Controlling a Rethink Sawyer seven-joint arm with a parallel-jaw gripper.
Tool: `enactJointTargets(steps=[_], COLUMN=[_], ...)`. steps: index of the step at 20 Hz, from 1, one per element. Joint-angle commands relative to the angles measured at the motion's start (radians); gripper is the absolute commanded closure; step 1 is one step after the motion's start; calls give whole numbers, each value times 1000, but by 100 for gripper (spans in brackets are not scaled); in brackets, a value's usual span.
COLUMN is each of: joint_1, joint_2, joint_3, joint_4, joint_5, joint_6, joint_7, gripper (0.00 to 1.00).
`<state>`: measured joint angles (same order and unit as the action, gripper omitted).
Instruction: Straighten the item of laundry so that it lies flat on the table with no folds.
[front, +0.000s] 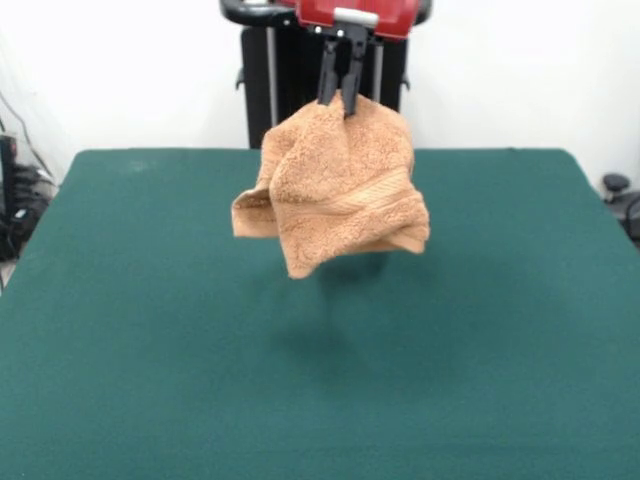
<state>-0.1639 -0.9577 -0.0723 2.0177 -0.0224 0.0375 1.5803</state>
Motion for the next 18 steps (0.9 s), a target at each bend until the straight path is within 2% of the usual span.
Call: enactJointTargets(steps=[1, 6, 9, 18], joint_1=[16, 79, 102, 93], joint_2=[163, 151, 193, 341], joint_3=[87, 68, 50, 48], joint_4=[-7, -16, -29, -82], joint_5=[70, 162, 192, 163], joint_6=[-117, -66, -106, -275], joint_7=[274, 307, 302, 248], gripper=[100, 100, 100, 100])
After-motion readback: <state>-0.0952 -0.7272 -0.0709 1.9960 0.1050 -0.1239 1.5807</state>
